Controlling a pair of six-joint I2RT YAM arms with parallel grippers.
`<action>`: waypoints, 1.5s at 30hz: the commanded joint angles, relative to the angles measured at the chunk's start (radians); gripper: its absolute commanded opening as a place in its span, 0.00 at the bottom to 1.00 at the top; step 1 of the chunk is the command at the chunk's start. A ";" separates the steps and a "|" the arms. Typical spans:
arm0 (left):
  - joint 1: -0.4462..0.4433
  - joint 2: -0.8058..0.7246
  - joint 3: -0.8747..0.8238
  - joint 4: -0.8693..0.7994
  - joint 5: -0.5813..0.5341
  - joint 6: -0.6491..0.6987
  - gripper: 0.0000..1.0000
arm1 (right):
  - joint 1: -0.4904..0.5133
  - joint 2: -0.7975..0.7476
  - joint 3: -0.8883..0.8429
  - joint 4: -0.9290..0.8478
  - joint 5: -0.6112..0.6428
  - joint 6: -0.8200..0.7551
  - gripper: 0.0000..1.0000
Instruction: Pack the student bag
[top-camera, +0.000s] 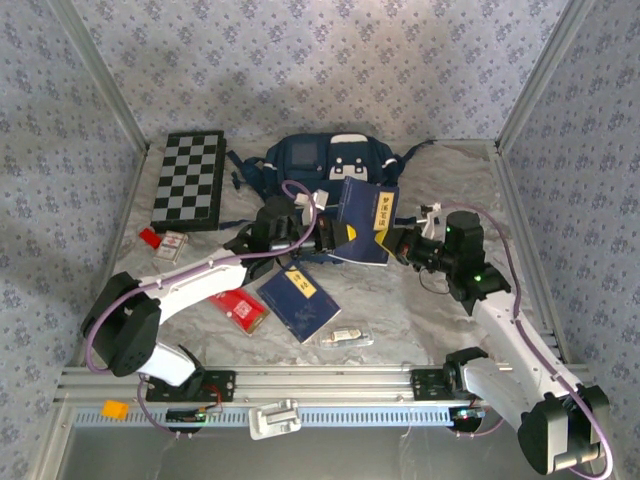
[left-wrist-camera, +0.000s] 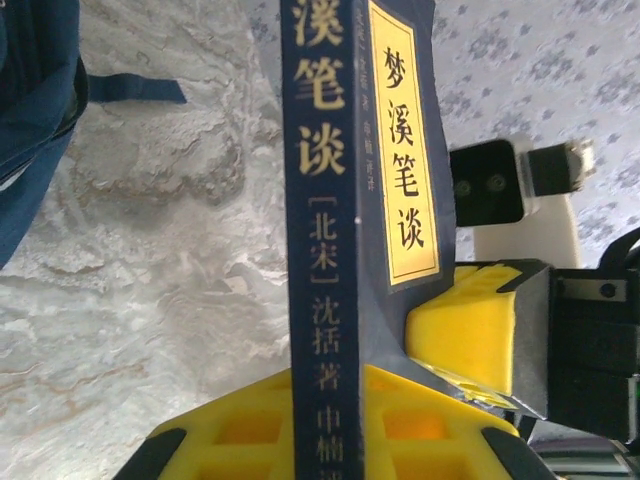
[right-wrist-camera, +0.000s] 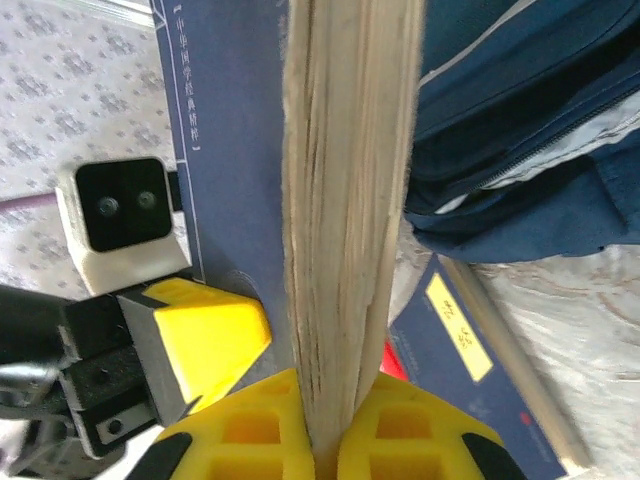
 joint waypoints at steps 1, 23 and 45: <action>0.002 -0.023 0.080 -0.177 -0.028 0.185 0.18 | -0.018 -0.028 0.051 -0.097 0.018 -0.082 0.00; 0.006 0.409 0.643 -0.955 -0.433 0.984 0.62 | -0.214 -0.235 -0.055 -0.470 0.024 -0.219 0.00; -0.044 0.489 0.891 -1.033 -0.698 1.203 0.00 | -0.211 -0.177 -0.060 -0.442 -0.037 -0.220 0.00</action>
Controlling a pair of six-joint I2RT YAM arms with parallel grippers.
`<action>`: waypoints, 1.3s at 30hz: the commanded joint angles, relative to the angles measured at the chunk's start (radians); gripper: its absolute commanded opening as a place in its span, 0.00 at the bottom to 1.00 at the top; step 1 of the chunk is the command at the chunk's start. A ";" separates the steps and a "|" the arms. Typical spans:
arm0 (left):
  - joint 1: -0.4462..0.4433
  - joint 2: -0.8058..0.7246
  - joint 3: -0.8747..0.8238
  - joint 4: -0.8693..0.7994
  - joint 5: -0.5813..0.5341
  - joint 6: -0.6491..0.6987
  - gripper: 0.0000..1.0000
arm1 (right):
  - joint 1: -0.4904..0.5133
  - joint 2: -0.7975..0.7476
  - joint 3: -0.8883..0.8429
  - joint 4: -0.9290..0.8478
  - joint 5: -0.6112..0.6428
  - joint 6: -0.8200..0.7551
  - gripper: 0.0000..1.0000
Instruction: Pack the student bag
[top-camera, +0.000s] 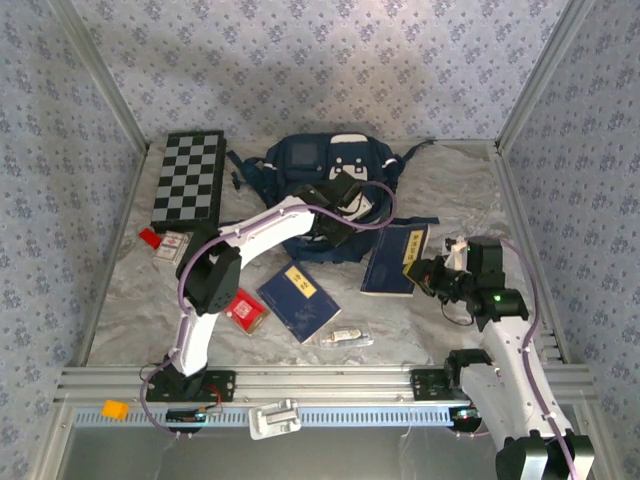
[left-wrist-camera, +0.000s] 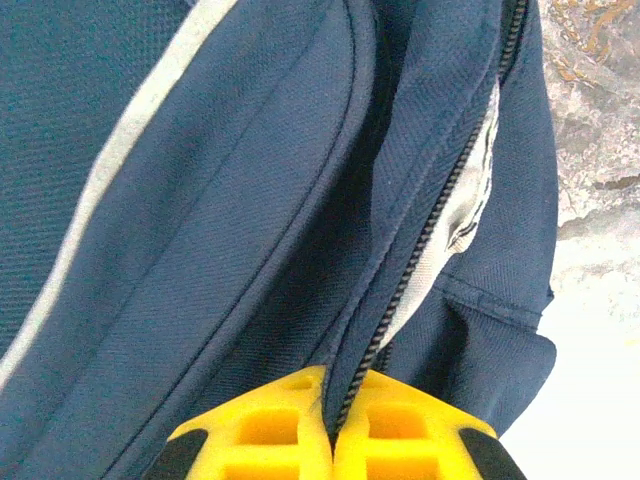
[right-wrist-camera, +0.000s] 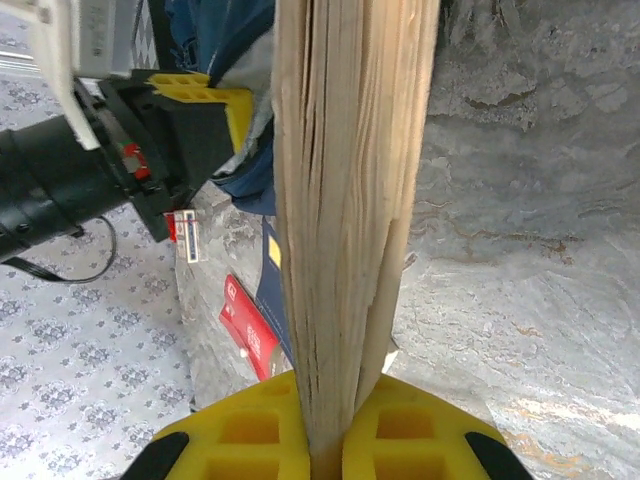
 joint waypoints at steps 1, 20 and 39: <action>-0.002 -0.124 0.073 -0.015 -0.073 0.056 0.00 | 0.021 0.009 0.018 0.034 -0.040 -0.013 0.00; 0.009 -0.248 0.166 0.124 -0.160 0.147 0.00 | 0.331 0.628 0.249 0.655 0.179 0.136 0.00; 0.018 -0.174 0.290 0.071 -0.165 0.035 0.00 | 0.322 1.058 0.550 0.554 0.322 -0.022 0.51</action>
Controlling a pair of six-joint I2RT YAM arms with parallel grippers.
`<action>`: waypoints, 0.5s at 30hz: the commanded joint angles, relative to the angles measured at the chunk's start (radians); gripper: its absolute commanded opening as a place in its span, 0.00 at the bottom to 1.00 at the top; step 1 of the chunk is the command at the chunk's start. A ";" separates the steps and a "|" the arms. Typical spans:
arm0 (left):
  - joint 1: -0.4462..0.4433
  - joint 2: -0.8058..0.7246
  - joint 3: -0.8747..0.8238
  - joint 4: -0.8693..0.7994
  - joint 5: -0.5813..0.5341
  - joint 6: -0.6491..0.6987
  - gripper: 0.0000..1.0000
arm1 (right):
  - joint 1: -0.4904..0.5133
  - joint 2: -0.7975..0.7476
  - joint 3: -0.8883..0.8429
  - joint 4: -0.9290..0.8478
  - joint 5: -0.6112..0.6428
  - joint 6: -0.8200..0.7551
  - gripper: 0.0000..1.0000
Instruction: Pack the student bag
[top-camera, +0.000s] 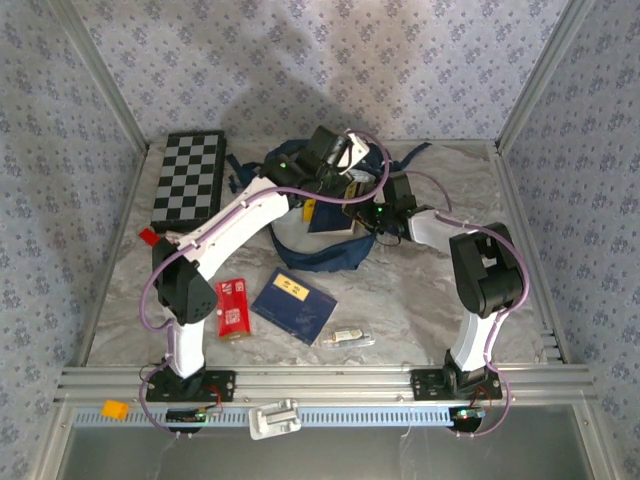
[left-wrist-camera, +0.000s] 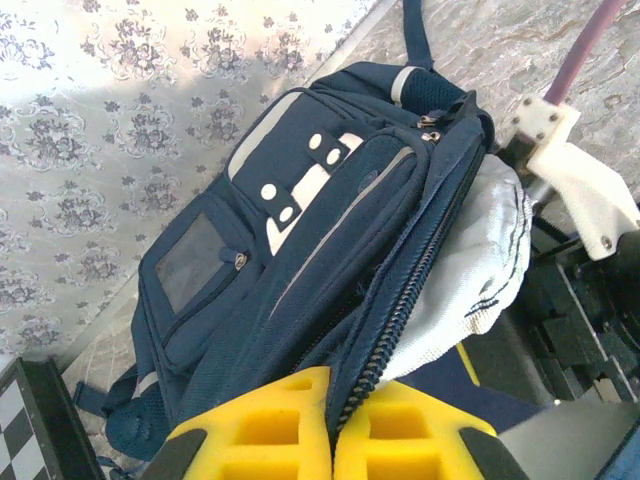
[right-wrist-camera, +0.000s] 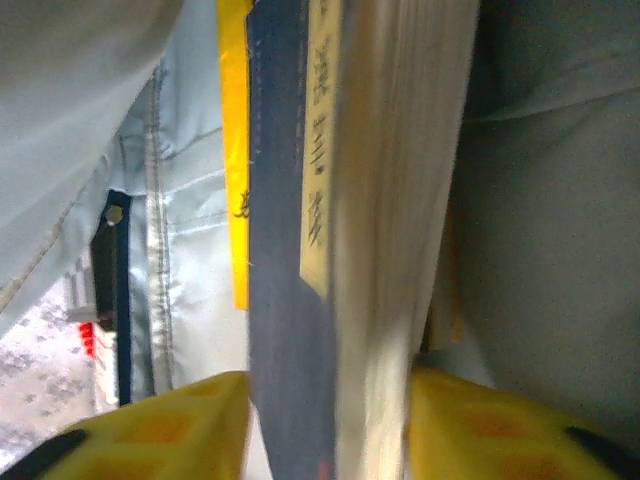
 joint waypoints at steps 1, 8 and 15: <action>-0.001 -0.035 0.054 0.062 0.007 -0.031 0.00 | 0.007 -0.064 0.022 -0.111 0.065 -0.104 0.54; -0.002 -0.054 0.010 0.088 0.039 -0.051 0.00 | 0.033 -0.214 -0.066 -0.322 0.203 -0.179 0.56; -0.001 -0.041 0.005 0.090 0.034 -0.066 0.00 | 0.124 -0.163 -0.059 -0.349 0.204 -0.188 0.38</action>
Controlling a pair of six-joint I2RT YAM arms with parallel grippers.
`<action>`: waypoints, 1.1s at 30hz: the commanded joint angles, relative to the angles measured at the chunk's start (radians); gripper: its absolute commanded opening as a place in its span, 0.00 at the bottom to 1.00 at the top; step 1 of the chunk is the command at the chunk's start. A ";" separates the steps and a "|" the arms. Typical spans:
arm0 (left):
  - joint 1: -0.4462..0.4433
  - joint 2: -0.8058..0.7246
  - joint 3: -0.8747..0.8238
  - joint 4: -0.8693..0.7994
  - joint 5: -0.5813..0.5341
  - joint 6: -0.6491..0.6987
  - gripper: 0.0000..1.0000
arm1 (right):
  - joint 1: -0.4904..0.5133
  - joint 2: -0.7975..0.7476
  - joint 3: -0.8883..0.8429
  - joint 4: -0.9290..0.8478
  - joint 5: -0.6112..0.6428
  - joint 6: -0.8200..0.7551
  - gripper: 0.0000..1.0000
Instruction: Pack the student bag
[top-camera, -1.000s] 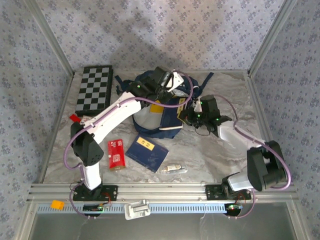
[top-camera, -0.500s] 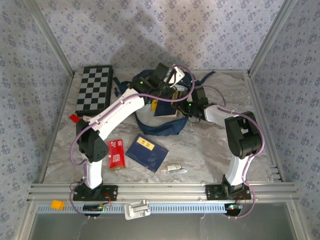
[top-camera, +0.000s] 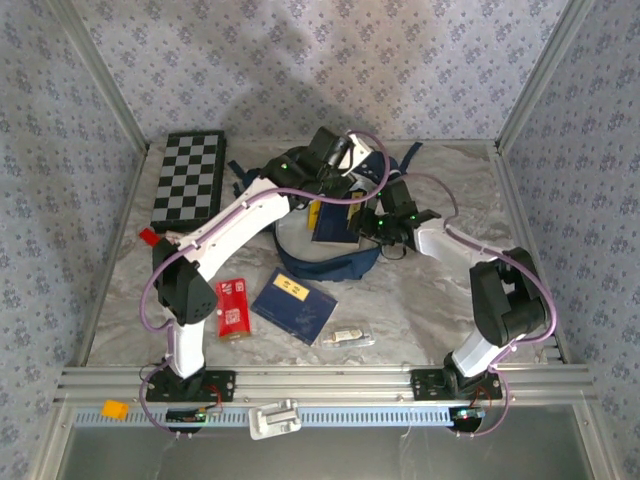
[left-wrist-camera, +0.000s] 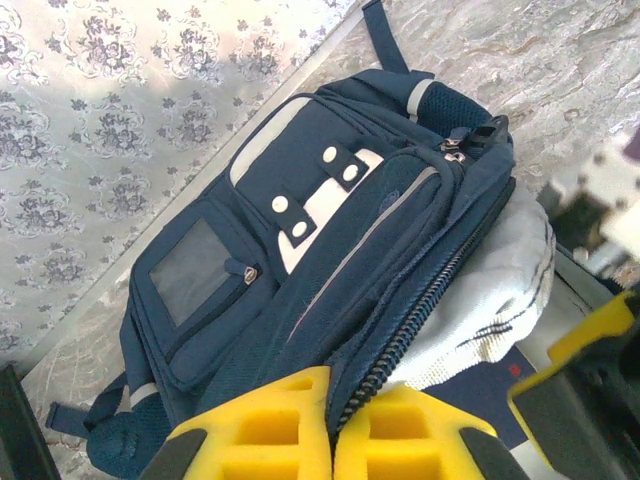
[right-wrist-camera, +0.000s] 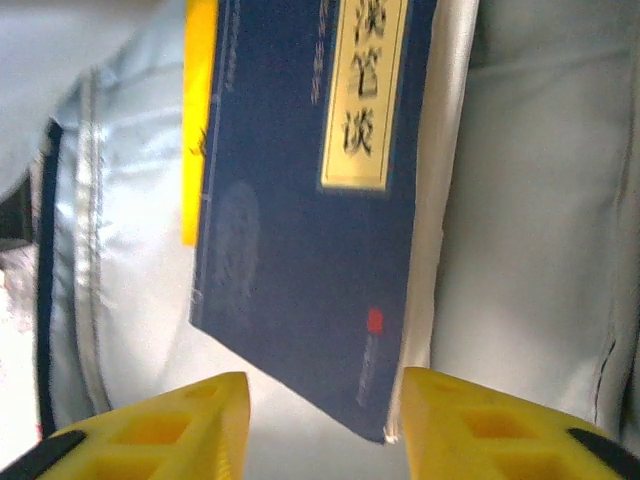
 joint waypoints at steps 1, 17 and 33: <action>0.004 -0.040 0.012 0.086 -0.011 -0.027 0.00 | 0.044 0.045 -0.003 -0.055 0.012 -0.030 0.32; 0.004 -0.011 0.081 0.053 0.036 -0.049 0.00 | 0.048 0.222 0.115 0.183 0.153 -0.042 0.07; 0.049 0.018 0.051 0.026 0.049 -0.117 0.00 | 0.052 -0.046 -0.101 0.228 0.010 -0.118 0.29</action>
